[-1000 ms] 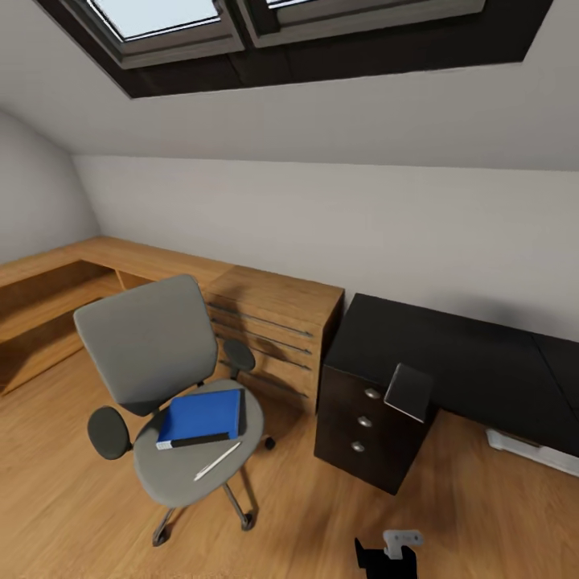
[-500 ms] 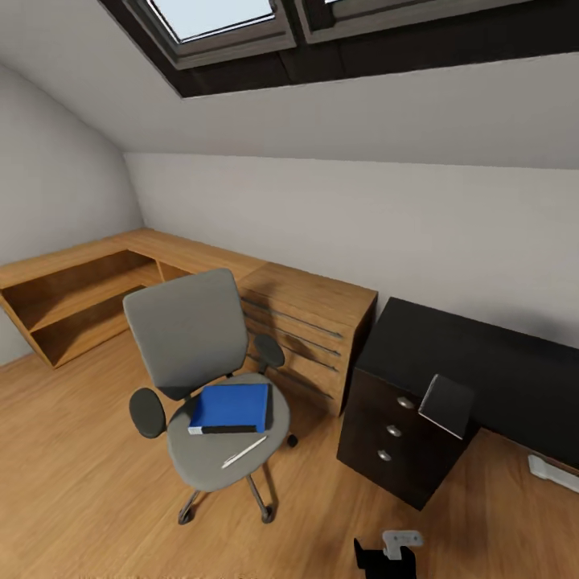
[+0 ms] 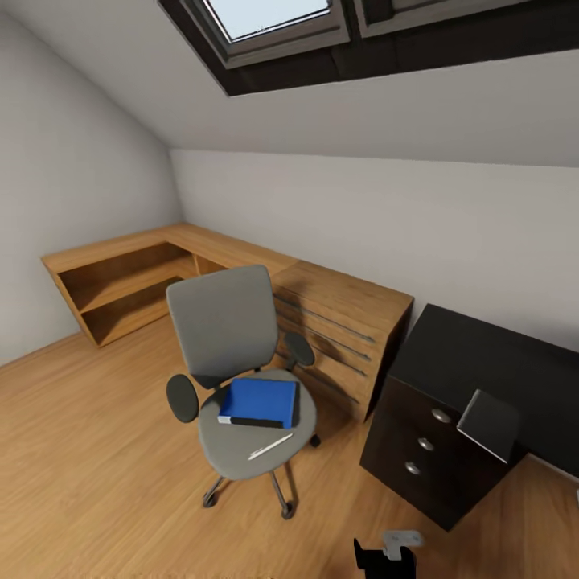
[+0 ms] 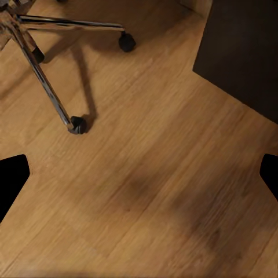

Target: In the bedroom, organize the workspace by keeping the computer under the desk, ensuring the monitor is on the desk, placing the keyboard on the desk next to the monitor, placing the mouse on the desk next to the keyboard, moving the folder from the swivel chair onto the desk next to the mouse, stacking the notebook on top of the folder with the pen on top of the notebook, and positioning the swivel chair next to the desk.

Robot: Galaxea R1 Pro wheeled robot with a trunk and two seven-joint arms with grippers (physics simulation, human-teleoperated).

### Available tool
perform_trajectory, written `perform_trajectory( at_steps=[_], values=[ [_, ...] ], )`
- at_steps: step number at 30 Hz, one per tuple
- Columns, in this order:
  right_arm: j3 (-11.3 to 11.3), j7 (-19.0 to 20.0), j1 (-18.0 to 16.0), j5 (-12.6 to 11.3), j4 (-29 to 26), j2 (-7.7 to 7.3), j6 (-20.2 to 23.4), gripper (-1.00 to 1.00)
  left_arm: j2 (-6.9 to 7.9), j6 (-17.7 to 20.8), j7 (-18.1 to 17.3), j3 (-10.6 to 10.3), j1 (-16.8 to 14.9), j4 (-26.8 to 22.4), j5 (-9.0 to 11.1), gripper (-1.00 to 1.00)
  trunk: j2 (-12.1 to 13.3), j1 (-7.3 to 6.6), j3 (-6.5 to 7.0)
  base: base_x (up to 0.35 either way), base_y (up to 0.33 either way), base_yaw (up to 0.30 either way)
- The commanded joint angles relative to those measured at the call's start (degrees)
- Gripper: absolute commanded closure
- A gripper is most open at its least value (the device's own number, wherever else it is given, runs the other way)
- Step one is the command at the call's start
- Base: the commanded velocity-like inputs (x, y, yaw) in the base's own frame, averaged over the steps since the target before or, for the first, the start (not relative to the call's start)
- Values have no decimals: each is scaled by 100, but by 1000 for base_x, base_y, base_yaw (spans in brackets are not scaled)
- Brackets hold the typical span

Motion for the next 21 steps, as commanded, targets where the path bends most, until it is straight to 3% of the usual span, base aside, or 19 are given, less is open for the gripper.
perform_trajectory(
  at_steps=[1,9,21],
  values=[
    [-50,17,-2,45,1,0,-16,-100,3,-20,-15,-43,-6,4,61,-100,-4,0,-8,0,0,266],
    [-50,17,-2,45,1,-3,-15,-100,3,-20,-23,-32,-4,7,61,-100,-4,0,-24,0,0,230],
    [-50,17,-2,45,0,-8,-14,-100,3,-20,-28,-34,-2,7,61,-100,-4,0,-27,0,0,31]
  ],
)
